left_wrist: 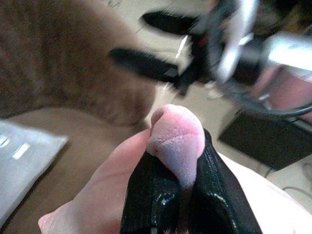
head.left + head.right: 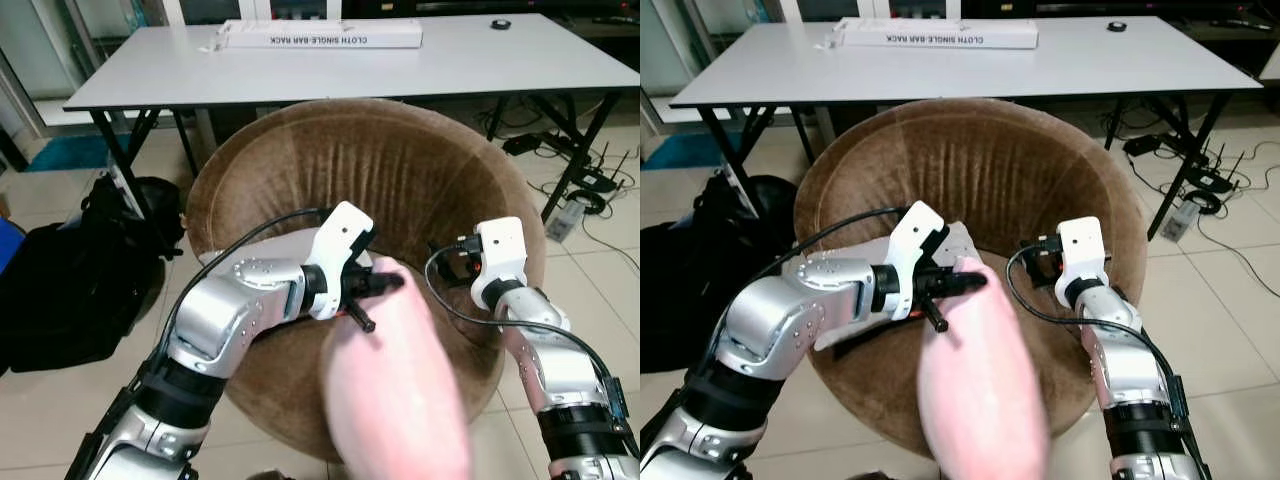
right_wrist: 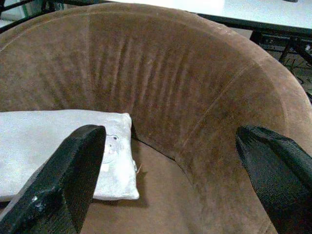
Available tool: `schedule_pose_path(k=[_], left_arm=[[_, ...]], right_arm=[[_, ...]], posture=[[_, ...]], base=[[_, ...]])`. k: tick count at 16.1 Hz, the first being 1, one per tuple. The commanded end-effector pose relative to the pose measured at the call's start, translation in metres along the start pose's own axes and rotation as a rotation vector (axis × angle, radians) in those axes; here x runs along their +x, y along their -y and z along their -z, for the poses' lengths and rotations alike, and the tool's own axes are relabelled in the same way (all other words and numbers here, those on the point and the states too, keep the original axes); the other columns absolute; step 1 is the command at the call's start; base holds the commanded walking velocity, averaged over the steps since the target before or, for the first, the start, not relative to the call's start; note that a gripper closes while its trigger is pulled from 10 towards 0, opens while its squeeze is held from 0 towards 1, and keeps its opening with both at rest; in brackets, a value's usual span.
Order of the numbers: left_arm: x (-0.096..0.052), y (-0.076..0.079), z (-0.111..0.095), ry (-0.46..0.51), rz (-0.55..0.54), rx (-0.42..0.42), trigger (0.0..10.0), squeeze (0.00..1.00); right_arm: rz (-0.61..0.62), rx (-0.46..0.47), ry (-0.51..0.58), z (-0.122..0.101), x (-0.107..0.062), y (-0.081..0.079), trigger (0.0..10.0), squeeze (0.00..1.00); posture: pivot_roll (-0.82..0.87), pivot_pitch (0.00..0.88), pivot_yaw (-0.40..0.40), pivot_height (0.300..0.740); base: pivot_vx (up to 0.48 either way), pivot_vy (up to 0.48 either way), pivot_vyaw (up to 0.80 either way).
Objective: Move the pillow to the sofa from floor
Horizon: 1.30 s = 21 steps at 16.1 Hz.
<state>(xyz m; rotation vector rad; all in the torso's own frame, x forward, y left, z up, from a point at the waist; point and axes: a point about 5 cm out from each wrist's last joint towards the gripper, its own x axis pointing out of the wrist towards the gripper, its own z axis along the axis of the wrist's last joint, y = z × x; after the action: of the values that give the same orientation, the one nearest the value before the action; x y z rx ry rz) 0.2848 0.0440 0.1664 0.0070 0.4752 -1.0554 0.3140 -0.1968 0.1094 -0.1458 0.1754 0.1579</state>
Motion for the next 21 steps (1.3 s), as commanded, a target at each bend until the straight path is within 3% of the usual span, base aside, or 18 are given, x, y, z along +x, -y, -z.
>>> schedule_pose_path(k=[1, 3, 5, 6, 8, 9, 12, 17, 21], left_arm=[[0.001, -0.005, -0.002, -0.018, -0.044, 0.026, 10.0, 0.0], [0.012, -0.022, 0.017, -0.109, -0.187, 0.049, 10.0, 0.0], [0.018, -0.032, 0.027, -0.121, -0.261, 0.066, 10.0, 0.0], [0.024, -0.046, 0.038, -0.12, -0.353, 0.051, 10.0, 0.0], [0.026, -0.053, 0.042, -0.125, -0.4, 0.042, 10.0, 0.0], [0.019, -0.087, 0.049, -0.145, -0.623, 0.073, 10.0, 0.0], [-0.006, -0.129, 0.046, -0.145, -0.897, 0.122, 10.0, 0.0], [-0.023, -0.148, 0.034, -0.141, -1.026, 0.204, 10.0, 0.0], [-0.033, -0.155, 0.021, -0.074, -1.102, 0.191, 10.0, 0.0]], right_arm=[[0.001, -0.014, 0.002, -0.001, 0.0, 0.001, 10.0, 0.0], [0.017, -0.022, -0.01, 0.003, -0.006, 0.004, 10.0, 0.0], [0.047, -0.026, -0.009, 0.003, -0.009, 0.01, 10.0, 0.0], [0.078, -0.029, -0.003, 0.001, -0.013, 0.017, 10.0, 0.0], [0.087, -0.03, 0.0, 0.001, -0.014, 0.019, 10.0, 0.0], [0.07, -0.035, -0.008, 0.002, -0.018, 0.017, 10.0, 0.0], [0.05, -0.043, -0.013, 0.002, -0.025, 0.014, 10.0, 0.0], [0.002, -0.058, 0.05, -0.016, -0.025, 0.01, 10.0, 0.0], [-0.22, -0.026, 0.055, -0.013, -0.03, -0.024, 10.0, 0.0]], posture=[[-0.01, 0.0, 0.046, 0.74], [-0.02, 0.0, 0.045, 0.74], [-0.04, 0.0, 0.04, 0.74], [-0.04, 0.0, 0.037, 0.74], [-0.04, 0.0, 0.037, 0.74], [-0.06, 0.0, 0.033, 0.74], [-0.07, 0.0, 0.026, 0.74], [-0.1, 0.0, 0.032, 0.74], [-0.1, 0.0, 0.037, 0.74]], base=[[0.0, 0.0, 0.0], [0.0, 0.0, 0.0], [0.0, 0.0, 0.0], [0.0, 0.0, 0.0], [0.0, 0.0, 0.0], [0.0, 0.0, 0.0], [0.0, 0.0, 0.0], [0.0, 0.0, 0.0], [0.0, 0.0, 0.0]])
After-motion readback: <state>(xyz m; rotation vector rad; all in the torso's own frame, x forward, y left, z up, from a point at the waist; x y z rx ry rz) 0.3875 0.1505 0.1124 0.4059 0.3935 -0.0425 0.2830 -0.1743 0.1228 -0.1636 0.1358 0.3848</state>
